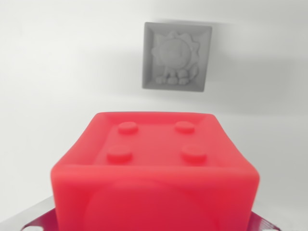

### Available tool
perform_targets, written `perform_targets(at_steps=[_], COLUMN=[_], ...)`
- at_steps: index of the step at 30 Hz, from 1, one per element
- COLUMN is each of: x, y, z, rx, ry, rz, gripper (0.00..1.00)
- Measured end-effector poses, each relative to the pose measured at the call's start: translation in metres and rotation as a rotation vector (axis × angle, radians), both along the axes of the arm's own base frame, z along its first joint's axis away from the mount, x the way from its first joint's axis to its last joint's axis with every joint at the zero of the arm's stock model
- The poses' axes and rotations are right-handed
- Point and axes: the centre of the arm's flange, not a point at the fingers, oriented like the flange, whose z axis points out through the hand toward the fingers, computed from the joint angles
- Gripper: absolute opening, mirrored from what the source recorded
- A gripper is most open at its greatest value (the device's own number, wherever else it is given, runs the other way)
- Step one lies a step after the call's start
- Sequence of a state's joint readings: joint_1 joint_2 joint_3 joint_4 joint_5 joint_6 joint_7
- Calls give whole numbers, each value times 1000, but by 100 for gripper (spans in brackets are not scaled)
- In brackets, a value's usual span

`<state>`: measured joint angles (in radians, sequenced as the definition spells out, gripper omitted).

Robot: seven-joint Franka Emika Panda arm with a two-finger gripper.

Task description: Destack cube

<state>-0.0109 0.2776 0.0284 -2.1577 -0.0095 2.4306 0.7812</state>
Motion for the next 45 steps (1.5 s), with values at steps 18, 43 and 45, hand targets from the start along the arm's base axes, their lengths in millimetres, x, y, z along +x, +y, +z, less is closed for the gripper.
perform_targets(at_steps=[18,43,45], x=[-27,-63,-66], y=[10,22,23], z=[-13,-30,-32], rx=[0,1,1], ry=[1,2,1], rz=[31,72,77], gripper=[0,0,0])
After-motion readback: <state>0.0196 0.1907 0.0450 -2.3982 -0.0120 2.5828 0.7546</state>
